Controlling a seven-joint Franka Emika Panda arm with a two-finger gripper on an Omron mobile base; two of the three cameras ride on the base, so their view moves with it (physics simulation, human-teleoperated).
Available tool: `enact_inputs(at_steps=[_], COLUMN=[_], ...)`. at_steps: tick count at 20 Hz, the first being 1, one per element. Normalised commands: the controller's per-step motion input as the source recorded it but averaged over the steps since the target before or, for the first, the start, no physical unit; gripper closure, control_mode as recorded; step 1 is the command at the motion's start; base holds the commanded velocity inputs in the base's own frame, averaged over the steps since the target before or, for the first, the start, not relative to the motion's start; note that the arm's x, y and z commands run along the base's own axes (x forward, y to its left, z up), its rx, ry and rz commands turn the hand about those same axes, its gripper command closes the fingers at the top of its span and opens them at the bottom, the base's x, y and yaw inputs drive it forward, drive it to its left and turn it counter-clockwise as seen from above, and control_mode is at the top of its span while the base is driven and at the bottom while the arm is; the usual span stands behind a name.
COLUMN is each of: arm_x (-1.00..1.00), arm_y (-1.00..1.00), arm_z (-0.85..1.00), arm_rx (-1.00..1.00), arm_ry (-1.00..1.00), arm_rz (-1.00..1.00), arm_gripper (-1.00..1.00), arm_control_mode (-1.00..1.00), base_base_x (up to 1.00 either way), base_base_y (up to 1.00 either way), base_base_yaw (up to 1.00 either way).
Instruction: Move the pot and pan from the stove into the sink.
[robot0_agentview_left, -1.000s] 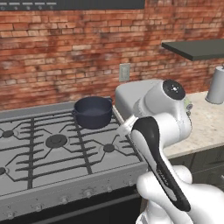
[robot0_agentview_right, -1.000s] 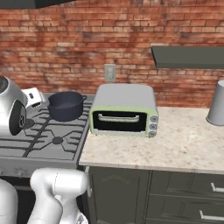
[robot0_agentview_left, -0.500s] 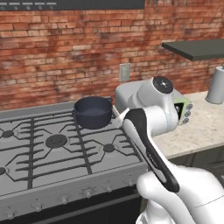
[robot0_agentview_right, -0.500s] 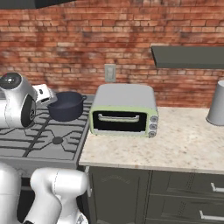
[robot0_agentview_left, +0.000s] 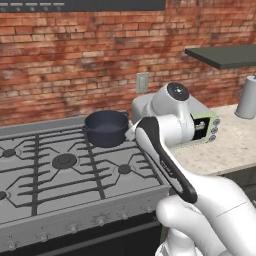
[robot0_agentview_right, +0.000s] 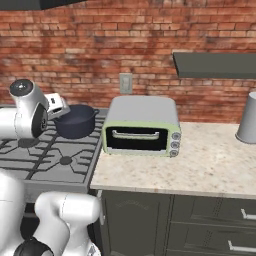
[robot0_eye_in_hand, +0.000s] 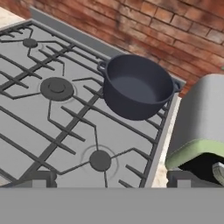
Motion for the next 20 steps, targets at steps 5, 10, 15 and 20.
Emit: enact_inputs(at_steps=[5,10,15,20], arm_x=[0.39,0.48,0.44,0.44], arm_y=[0.07,0.08,0.16,0.18], arm_z=[-0.24,-0.3,-0.32,-0.3], arm_rx=[0.0,0.0,0.0,0.0], arm_ry=[0.0,0.0,0.0,0.0], arm_rz=[0.0,0.0,0.0,0.0], arm_gripper=[-1.0,-1.0,-1.0,-1.0], arm_control_mode=[-1.0,-1.0,-1.0,-1.0], base_base_x=[0.0,0.0,0.0,0.0], base_base_y=[0.0,0.0,0.0,0.0], base_base_yaw=[0.0,0.0,0.0,0.0])
